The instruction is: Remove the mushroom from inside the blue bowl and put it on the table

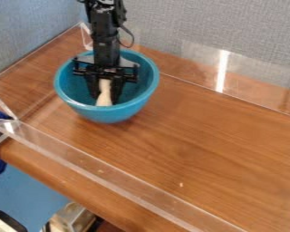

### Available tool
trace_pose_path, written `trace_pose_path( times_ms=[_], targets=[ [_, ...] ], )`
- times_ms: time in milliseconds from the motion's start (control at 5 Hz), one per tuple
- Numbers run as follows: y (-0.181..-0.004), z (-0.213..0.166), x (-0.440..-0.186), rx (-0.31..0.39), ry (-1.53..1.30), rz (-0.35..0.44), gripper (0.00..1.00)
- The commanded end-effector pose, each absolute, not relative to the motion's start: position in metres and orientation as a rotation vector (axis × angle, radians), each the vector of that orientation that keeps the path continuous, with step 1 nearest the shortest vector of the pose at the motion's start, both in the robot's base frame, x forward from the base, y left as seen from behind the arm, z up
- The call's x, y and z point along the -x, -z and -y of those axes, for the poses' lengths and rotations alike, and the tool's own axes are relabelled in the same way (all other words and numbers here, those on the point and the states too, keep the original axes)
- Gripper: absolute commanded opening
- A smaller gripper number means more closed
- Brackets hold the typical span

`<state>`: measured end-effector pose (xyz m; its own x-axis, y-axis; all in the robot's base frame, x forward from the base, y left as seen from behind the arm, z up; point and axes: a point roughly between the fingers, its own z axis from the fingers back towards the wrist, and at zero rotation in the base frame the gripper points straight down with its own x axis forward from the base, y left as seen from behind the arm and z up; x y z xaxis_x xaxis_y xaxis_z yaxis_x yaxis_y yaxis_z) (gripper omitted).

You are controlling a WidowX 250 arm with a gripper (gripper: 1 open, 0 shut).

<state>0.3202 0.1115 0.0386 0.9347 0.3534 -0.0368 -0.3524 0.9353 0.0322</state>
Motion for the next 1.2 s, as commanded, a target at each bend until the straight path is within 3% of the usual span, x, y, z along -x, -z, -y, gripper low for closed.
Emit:
trace_pose_path(
  times_ms=[0,400,1000],
  targets=[
    [-0.053,-0.124,-0.325,-0.031,-0.371,0.013,0.00],
    [-0.033,-0.116,-0.325,-0.031,-0.280,0.016,0.00],
    [-0.062,-0.123,-0.338,-0.020,-0.359,0.050,0.00]
  ],
)
